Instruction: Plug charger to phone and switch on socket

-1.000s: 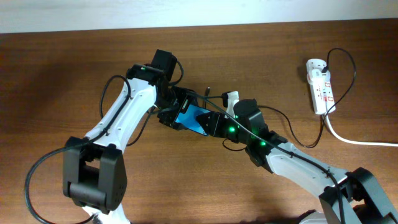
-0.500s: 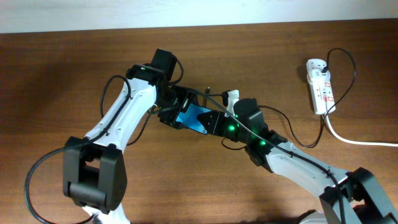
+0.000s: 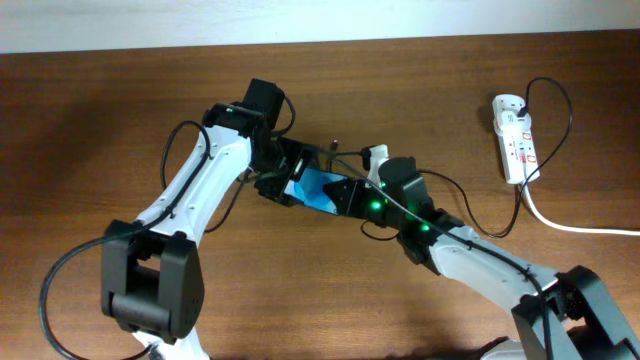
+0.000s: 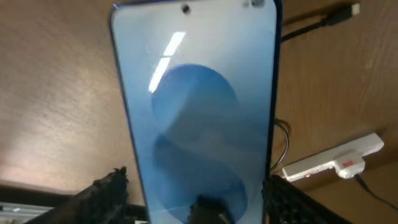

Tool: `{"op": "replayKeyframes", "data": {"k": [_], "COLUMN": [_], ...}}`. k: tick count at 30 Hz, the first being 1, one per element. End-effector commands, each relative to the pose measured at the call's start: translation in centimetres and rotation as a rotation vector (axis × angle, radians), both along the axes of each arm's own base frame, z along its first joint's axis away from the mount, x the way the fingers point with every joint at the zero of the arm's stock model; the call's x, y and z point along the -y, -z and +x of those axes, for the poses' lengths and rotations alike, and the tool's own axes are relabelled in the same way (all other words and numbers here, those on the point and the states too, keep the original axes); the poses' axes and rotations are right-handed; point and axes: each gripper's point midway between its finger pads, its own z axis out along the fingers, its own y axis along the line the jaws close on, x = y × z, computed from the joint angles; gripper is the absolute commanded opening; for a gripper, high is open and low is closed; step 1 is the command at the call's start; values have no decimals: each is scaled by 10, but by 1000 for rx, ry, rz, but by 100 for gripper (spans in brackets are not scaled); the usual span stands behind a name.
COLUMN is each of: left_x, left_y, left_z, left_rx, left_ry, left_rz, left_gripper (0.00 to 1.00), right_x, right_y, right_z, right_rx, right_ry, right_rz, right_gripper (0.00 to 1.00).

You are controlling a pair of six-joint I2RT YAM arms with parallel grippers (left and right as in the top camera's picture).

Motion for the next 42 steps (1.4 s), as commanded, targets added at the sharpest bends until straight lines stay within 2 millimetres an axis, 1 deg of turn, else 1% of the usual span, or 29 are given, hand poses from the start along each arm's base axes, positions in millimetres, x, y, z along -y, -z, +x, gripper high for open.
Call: {"op": "replayKeyframes", "data": {"k": [1,3,4,6,8,10,12,14,15,16,18,20,22,25,26,27,28,31,32,34,36,37,39,40,42], "left_x": [8,17,25,40,52,61,67,79,83,86,87,84,77,65,62,58,56,55,57,59,65,70,77,79,81], "left_y": [-4,-10,-16,-30,-43,-54,-62,-82,-90,-97,-101,-102,-104,-115,-120,-125,-127,-128,-129,-133,-136,-138,-140,-140,-139], "left_z": [12,20,24,31,36,39,41,40,39,41,44,47,50,52,51,49,48,50,50,51,50,49,46,45,44], "left_rx": [157,250,315,441,541,622,671,806,849,882,917,920,924,955,991,1023,1042,1094,1106,1137,1165,1188,1203,1201,1173], "left_ry": [184,276,338,451,529,583,610,708,735,746,753,747,733,731,756,778,788,821,827,843,863,881,900,904,888], "left_rz": [-37,-87,-129,-220,-297,-357,-400,-499,-543,-567,-571,-571,-583,-650,-682,-716,-728,-718,-719,-724,-727,-731,-738,-741,-742], "left_gripper": [81,82,86,91,99,99,100,100,100,100,100,100,100,100,96,95,94,95,94,93,86,86,86,87,87], "right_x": [15,25,34,54,74,92,110,119,123,129,138,140,140,140,139,141,144,163,166,166,154,149,149,147,142], "right_y": [-15,-19,-23,-33,-44,-61,-83,-101,-106,-108,-107,-106,-106,-119,-125,-131,-129,-93,-91,-97,-88,-81,-75,-77,-88], "right_z": [12,15,18,22,23,23,23,21,21,23,29,30,30,35,37,37,36,27,25,26,25,26,32,35,41], "right_rx": [19,16,15,17,22,46,93,125,115,68,-6,-28,-42,24,56,91,94,11,21,40,-92,-141,-125,-102,-42], "right_ry": [3,18,38,88,138,183,226,254,279,336,428,456,467,468,468,479,505,663,683,676,691,711,760,764,730], "right_rz": [49,60,61,60,61,68,81,116,141,197,269,286,307,359,400,457,512,635,662,692,790,820,820,830,869], "right_gripper": [4,4,4,4,4,4,4,4,4,4,4,4,4,4,4,4,4,4,4,4,4,4,4,4,4]}}
